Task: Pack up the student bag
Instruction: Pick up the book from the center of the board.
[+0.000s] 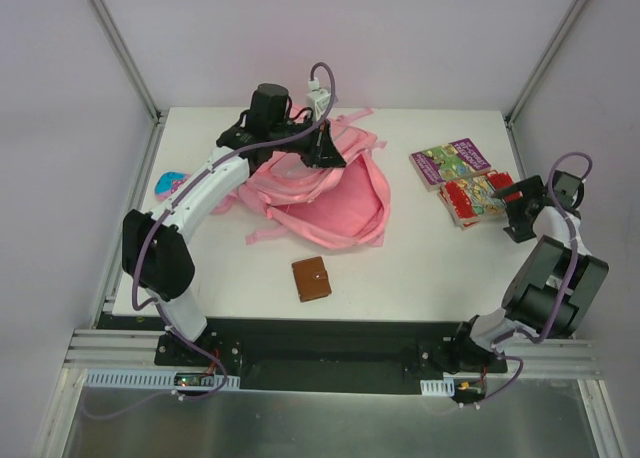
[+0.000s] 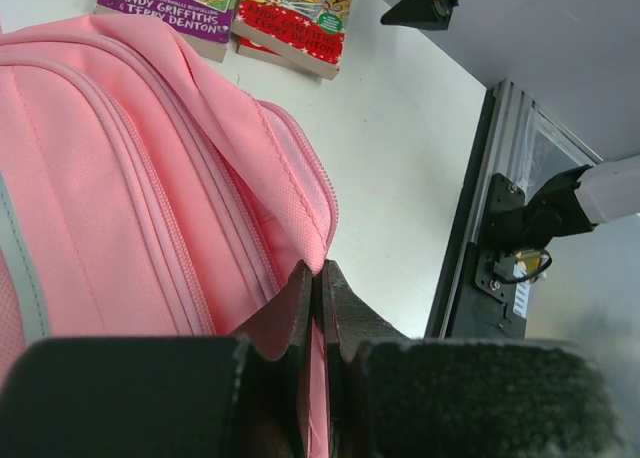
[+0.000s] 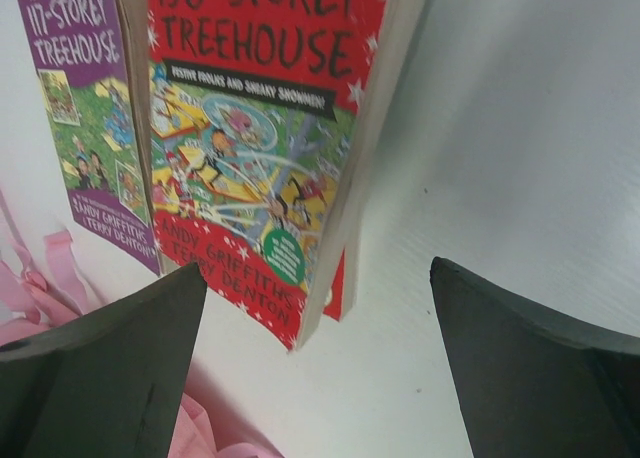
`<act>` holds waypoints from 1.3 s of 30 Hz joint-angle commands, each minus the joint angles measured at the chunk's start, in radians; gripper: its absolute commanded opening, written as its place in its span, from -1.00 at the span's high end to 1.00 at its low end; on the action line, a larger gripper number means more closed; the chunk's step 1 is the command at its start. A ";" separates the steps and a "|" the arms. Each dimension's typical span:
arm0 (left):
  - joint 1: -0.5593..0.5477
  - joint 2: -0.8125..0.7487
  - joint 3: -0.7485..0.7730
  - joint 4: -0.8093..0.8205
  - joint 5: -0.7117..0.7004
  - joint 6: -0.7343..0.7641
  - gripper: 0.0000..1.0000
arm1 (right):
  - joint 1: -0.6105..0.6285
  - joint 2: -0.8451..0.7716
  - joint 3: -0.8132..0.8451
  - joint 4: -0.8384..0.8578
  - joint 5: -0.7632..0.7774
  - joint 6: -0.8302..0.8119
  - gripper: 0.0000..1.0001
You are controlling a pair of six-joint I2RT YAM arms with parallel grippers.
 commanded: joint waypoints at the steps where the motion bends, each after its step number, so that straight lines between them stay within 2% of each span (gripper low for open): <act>1: -0.001 -0.022 0.037 0.130 0.079 -0.020 1.00 | -0.016 0.080 0.083 0.043 -0.013 0.010 -0.93; 13: -0.004 -0.043 -0.015 0.181 0.090 -0.042 1.00 | -0.017 0.268 0.162 0.113 -0.021 0.022 -0.98; 18: -0.004 -0.046 -0.024 0.192 0.092 -0.050 1.00 | -0.017 0.328 0.162 0.195 -0.051 0.053 -0.80; 21: -0.004 -0.046 -0.024 0.199 0.095 -0.059 1.00 | -0.016 0.341 0.142 0.219 -0.058 0.062 -0.59; 22: -0.005 -0.045 -0.024 0.202 0.095 -0.059 1.00 | -0.019 0.339 0.137 0.221 -0.058 0.064 -0.34; 24: -0.004 -0.043 -0.024 0.202 0.093 -0.063 1.00 | -0.017 0.328 0.110 0.229 -0.053 0.065 -0.19; 25: -0.005 -0.042 -0.024 0.207 0.093 -0.063 1.00 | -0.017 0.322 0.099 0.227 -0.053 0.065 0.02; 27: -0.005 -0.042 -0.026 0.205 0.093 -0.065 1.00 | -0.019 0.295 0.065 0.264 -0.044 0.062 0.19; 31: -0.005 -0.048 -0.040 0.208 0.095 -0.062 1.00 | -0.025 0.250 0.027 0.264 -0.036 0.056 0.75; 33: -0.004 -0.049 -0.044 0.210 0.095 -0.060 1.00 | -0.027 0.229 0.019 0.264 -0.039 0.042 0.92; 34: -0.004 -0.048 -0.046 0.208 0.095 -0.060 1.00 | -0.027 0.221 0.019 0.255 -0.039 0.033 0.98; 39: -0.005 -0.046 -0.049 0.213 0.099 -0.059 1.00 | -0.028 0.154 -0.013 0.189 -0.067 -0.005 0.99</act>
